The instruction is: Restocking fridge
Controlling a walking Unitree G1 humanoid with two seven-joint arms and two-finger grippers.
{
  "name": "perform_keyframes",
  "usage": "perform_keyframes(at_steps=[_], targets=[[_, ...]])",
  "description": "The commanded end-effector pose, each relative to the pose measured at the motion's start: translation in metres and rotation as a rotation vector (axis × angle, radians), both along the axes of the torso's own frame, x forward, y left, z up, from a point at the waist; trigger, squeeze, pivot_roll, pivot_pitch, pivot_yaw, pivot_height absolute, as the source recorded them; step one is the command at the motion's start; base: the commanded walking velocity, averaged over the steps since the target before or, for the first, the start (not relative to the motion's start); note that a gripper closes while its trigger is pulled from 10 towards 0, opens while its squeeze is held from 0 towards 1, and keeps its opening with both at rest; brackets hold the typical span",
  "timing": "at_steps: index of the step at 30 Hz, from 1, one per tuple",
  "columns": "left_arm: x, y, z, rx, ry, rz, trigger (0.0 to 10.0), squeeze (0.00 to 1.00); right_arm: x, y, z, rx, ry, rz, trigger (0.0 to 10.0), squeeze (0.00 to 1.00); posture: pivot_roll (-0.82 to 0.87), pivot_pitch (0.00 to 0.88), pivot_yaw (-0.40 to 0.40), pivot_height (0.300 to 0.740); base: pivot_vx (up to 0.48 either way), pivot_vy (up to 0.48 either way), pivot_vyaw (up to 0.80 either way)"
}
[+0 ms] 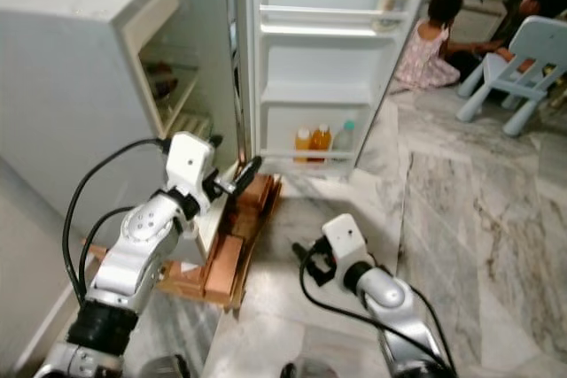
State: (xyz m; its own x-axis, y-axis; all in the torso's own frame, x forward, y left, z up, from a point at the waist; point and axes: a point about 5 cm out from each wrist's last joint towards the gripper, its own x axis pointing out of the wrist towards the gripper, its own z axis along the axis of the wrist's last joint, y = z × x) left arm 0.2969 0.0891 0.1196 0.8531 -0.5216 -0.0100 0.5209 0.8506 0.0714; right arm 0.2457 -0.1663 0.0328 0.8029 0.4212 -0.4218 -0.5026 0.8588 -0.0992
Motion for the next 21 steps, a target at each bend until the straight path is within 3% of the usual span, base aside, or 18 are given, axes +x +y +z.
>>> perform_keyframes(at_steps=[1,4,9,10,13,21], targets=[[0.0,0.016,0.005,0.039,-0.029,0.049,10.0,0.0,0.004,0.002,0.003,-0.005,-0.025,-0.004,10.0,0.0,0.02,0.051,-0.025,0.74,0.0,-0.458,0.0],[-0.008,0.043,0.001,0.069,-0.005,0.131,10.0,0.0,0.012,0.001,0.012,0.005,-0.069,-0.039,10.0,0.0,0.05,0.062,-0.017,0.74,0.0,-0.458,0.0],[-0.028,0.073,-0.005,0.108,0.033,0.224,10.0,0.0,0.023,0.003,0.033,0.03,-0.18,-0.113,10.0,0.0,0.06,0.079,-0.01,0.74,0.0,-0.458,0.0],[-0.028,0.073,-0.005,0.108,0.033,0.224,10.0,0.0,0.023,0.003,0.033,0.03,-0.18,-0.113,10.0,0.0,0.06,0.079,-0.01,0.74,0.0,-0.458,0.0],[-0.047,0.094,-0.015,0.107,0.071,0.317,10.0,0.0,0.031,0.009,0.048,0.075,-0.257,-0.195,10.0,0.0,0.05,0.077,-0.016,0.74,0.0,-0.458,0.0],[-0.059,0.109,-0.032,0.125,0.124,0.457,10.0,0.0,0.039,0.01,0.051,0.08,-0.294,-0.254,10.0,0.0,0.04,0.05,-0.032,0.74,0.0,-0.454,-0.72]])
